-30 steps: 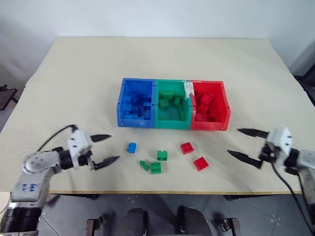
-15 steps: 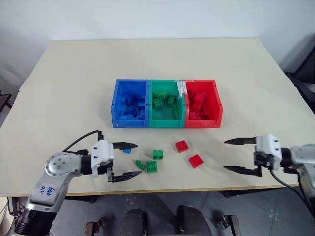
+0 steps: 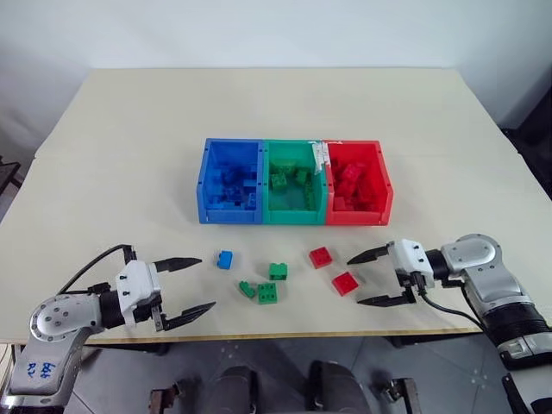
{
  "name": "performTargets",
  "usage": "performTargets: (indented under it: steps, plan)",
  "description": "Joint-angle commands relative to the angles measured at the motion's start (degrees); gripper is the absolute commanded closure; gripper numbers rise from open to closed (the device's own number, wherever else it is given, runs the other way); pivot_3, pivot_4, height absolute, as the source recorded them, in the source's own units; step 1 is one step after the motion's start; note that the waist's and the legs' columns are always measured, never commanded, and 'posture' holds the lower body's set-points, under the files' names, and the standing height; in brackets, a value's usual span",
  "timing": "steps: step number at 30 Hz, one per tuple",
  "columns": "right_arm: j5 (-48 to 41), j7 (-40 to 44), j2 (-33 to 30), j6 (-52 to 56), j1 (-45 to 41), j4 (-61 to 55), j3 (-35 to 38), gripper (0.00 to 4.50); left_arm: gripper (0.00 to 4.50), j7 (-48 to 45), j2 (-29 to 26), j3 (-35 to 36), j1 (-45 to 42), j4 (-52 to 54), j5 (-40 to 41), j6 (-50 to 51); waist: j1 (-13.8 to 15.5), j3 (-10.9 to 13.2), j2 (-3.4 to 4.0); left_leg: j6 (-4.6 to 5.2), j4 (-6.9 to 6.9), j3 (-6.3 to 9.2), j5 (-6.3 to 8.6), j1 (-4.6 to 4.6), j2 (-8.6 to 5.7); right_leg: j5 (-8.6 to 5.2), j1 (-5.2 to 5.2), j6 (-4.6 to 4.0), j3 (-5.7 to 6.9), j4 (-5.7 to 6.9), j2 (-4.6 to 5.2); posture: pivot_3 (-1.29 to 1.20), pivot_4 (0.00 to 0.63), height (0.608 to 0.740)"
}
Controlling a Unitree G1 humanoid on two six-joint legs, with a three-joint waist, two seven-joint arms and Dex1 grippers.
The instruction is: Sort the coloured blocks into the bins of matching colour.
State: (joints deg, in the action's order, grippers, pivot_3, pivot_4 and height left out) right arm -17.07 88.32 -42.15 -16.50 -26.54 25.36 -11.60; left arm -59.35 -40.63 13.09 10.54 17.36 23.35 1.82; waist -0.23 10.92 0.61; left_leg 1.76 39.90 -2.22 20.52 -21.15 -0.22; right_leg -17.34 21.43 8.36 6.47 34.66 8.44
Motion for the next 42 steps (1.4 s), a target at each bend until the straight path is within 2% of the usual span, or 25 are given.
performTargets:
  steps: [1,5,6,13,15,17,19,24,29,33,35,39,42]
  plan:
    - [-0.7,4.1,0.4,0.2,0.3,-0.4,-0.2,1.60,0.00,1.6,0.8,0.9,-0.2,2.4,1.4,-0.4,0.0,0.0,0.04,-0.01,0.01,0.00,-0.01,0.01,0.00,0.00,0.00,-0.01,0.00,0.04,-0.01,0.00,0.150,0.740]
    - [-1.3,4.2,0.0,0.7,1.1,-2.1,-0.1,2.91,0.00,1.7,0.9,0.2,-0.9,1.8,0.8,-1.0,0.2,0.0,0.04,-0.01,0.05,-0.01,-0.01,0.00,-0.01,0.00,0.01,-0.01,-0.01,0.06,0.00,0.00,0.150,0.740]
    - [-1.3,4.0,-0.2,0.5,1.5,-2.6,0.2,3.10,0.00,1.8,1.0,0.1,-1.1,1.8,0.8,-1.0,0.2,0.0,0.04,-0.01,0.05,0.00,-0.01,0.00,-0.02,0.00,0.00,-0.01,-0.01,0.07,0.02,0.00,0.150,0.740]
    - [-6.4,-0.5,-2.9,7.9,5.7,-11.3,5.9,3.10,0.00,3.7,2.6,-0.8,-3.8,3.4,2.5,0.8,0.3,0.0,0.06,0.00,0.04,0.02,0.01,-0.03,-0.04,0.00,0.02,-0.01,0.00,0.05,0.02,0.00,0.150,0.740]
    - [-10.9,-5.8,-2.8,14.8,5.8,-15.0,10.6,3.10,0.00,5.9,3.9,-0.8,-5.9,4.6,4.3,2.7,0.3,0.0,0.06,0.00,0.04,0.01,0.01,-0.03,-0.04,0.00,0.02,-0.01,-0.01,0.07,0.03,0.00,0.150,0.740]
    - [-13.4,-14.0,-1.1,19.9,3.3,-15.5,15.6,3.10,0.00,8.7,5.7,-0.6,-8.5,5.8,6.6,5.4,0.3,0.0,0.06,0.00,0.05,0.02,0.01,-0.03,-0.03,0.00,0.02,-0.01,-0.01,0.08,0.03,0.00,0.150,0.740]
    - [-12.0,-20.0,0.3,21.2,0.2,-13.3,18.0,3.10,0.00,10.9,6.8,-0.4,-10.5,6.8,8.3,7.5,0.3,0.0,0.06,0.00,0.09,0.01,0.00,-0.03,-0.03,0.00,0.02,-0.01,-0.03,0.12,0.04,0.00,0.150,0.740]
    - [-6.0,-27.4,2.5,20.8,-9.4,-4.1,17.8,3.10,0.00,11.9,6.2,-0.1,-12.1,5.9,6.7,8.3,0.0,0.0,0.06,-0.03,0.03,-0.05,0.00,-0.02,-0.03,0.00,0.08,-0.02,-0.04,0.14,0.00,0.00,0.150,0.740]
    - [-1.5,-31.1,3.7,19.7,-15.2,2.1,16.9,1.41,0.00,10.8,4.2,2.4,-10.5,3.4,5.7,7.1,0.1,0.0,0.06,-0.01,-0.02,-0.08,-0.01,-0.10,-0.06,-0.01,0.14,-0.02,-0.03,0.09,-0.01,0.00,0.150,0.740]
    - [-2.1,-29.6,2.6,20.5,-14.2,0.6,18.2,0.02,0.00,9.2,3.8,3.1,-8.8,2.2,5.9,5.7,0.3,0.0,0.07,0.02,-0.02,-0.02,0.00,-0.14,-0.06,-0.01,0.14,-0.02,0.02,0.08,-0.01,0.00,0.150,0.740]
    - [-3.4,-28.1,1.3,19.9,-11.6,-1.6,19.9,0.02,0.00,8.5,3.5,2.1,-9.0,1.2,4.7,4.8,0.5,0.0,0.07,0.03,-0.02,-0.01,0.01,-0.17,-0.09,0.00,0.13,-0.02,0.02,0.06,0.01,0.00,0.150,0.740]
    - [-6.7,-21.4,-3.0,16.8,-0.4,-8.0,24.5,0.02,0.00,5.7,3.7,-2.1,-11.4,-0.5,3.2,3.4,1.7,0.0,0.07,0.06,-0.04,-0.01,0.03,-0.17,-0.10,0.00,0.11,-0.02,0.06,0.01,0.00,0.00,0.150,0.740]
    - [-6.6,-16.3,-7.7,14.6,7.1,-8.5,27.0,0.02,0.00,2.8,3.5,-5.9,-14.3,-1.9,2.2,3.3,1.8,0.0,0.07,0.10,-0.04,-0.05,0.05,-0.16,-0.13,0.01,0.07,0.00,0.07,-0.02,0.01,0.00,0.150,0.740]
